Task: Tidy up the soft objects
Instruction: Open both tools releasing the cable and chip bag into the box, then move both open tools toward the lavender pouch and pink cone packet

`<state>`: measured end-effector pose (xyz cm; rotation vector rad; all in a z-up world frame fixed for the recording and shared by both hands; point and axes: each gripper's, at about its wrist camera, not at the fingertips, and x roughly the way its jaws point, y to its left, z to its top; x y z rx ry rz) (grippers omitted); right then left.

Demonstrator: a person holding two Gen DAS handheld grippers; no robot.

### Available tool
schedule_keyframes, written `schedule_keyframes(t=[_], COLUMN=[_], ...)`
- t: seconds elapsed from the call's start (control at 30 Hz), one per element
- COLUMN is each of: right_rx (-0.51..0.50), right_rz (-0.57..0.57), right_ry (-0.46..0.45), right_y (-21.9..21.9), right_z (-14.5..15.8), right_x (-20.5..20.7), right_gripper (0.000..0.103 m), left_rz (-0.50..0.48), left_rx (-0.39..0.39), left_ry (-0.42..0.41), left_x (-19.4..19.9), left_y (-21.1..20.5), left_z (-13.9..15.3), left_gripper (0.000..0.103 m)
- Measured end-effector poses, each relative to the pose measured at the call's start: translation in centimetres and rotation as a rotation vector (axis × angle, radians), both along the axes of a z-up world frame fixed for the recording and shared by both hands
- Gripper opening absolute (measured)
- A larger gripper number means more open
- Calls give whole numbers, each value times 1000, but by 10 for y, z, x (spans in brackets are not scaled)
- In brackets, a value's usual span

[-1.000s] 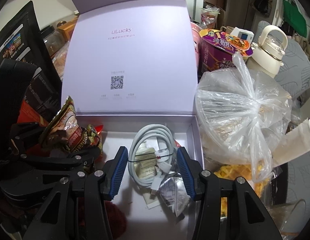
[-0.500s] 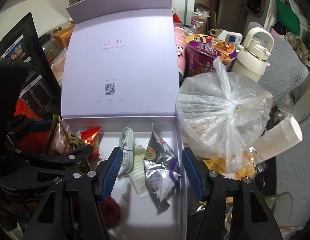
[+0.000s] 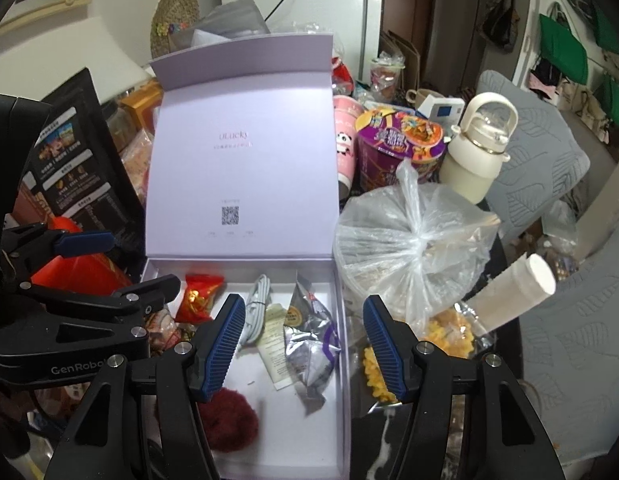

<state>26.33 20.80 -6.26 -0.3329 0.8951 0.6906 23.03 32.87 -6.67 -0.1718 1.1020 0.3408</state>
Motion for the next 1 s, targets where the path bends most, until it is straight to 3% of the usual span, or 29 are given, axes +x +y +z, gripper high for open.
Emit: schedule_keyframes(t=[0.1,0.5,1.0], right_rx=[16,86,170], right_rz=[3,4,14], right_ry=[-29,-123,-186], right_y=[-6,-36,-99], right_z=[16,80,127], right_x=[-7,-38,-93], right_gripper=[62,62,66], left_rz=[1,-8,27], left_rx=[11,59,132], left_ry=[-32,-158,-269], left_x=[-23,-49,-105], left_y=[-2,-28,-82], left_z=[22,88,151], left_gripper=[81,81,81])
